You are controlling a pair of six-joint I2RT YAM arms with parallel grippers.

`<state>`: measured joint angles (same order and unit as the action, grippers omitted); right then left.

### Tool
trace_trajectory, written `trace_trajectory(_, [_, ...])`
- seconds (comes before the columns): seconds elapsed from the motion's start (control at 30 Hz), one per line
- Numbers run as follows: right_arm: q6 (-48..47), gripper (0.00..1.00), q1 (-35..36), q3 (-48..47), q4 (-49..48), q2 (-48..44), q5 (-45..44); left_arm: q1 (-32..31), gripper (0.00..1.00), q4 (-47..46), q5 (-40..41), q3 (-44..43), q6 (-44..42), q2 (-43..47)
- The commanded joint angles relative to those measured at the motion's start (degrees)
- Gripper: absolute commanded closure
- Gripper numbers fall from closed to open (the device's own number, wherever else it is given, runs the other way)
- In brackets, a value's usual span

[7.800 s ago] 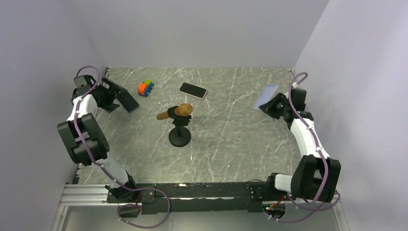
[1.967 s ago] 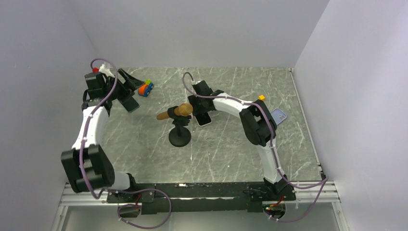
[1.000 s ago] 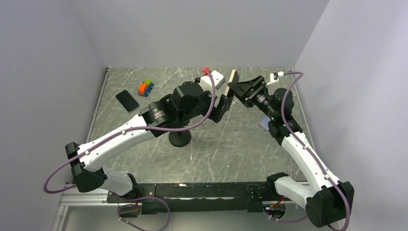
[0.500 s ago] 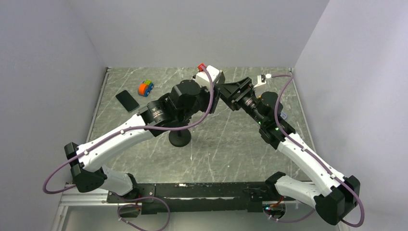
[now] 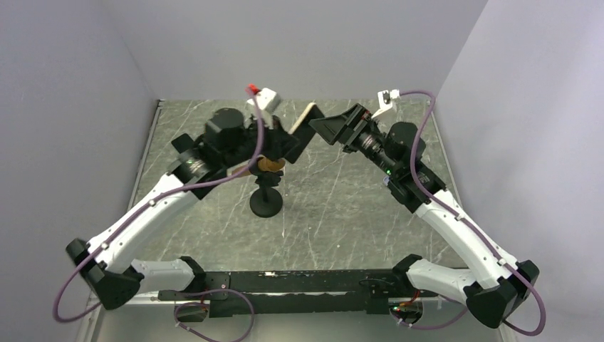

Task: Take the phone out of the phone case
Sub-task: Adjust the phone.

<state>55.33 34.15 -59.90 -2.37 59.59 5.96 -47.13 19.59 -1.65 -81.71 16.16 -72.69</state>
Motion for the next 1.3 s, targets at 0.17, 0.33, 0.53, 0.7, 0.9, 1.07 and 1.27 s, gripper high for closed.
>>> trace_trajectory(0.17, [-23.6, 0.0, -10.3, -15.6, 15.9, 4.0, 23.8, 18.2, 1.0, -12.6, -44.7, 8.0, 12.9, 12.0])
trace_trajectory(0.33, [-21.6, 0.0, -13.4, -18.3, 13.8, 7.3, 40.5, 21.4, 1.0, -17.4, -51.4, 10.7, 18.3, 14.5])
trace_trajectory(0.53, [-7.8, 0.11, -13.3, -9.9, -11.3, 3.8, 51.9, 22.1, 1.0, -27.0, -54.8, 12.7, 26.6, 13.2])
trace_trajectory(0.7, [-0.3, 0.25, -12.6, -6.5, -20.8, 4.3, 53.3, 22.1, 1.0, -31.0, -55.3, 13.2, 30.4, 11.8])
trace_trajectory(0.9, [-0.3, 0.33, -8.7, -8.7, -19.5, 7.1, 49.1, 22.1, 1.0, -38.2, -56.8, 14.5, 35.8, 10.7])
trace_trajectory(1.07, [-0.8, 0.59, -4.7, -12.8, -17.0, 11.1, 46.0, 22.0, 1.0, -37.9, -56.2, 15.0, 35.7, 10.8])
trace_trajectory(1.27, [4.6, 1.0, -4.6, -9.5, -22.7, 11.4, 43.3, 22.0, 0.9, -25.9, -53.1, 12.6, 28.5, 11.7])
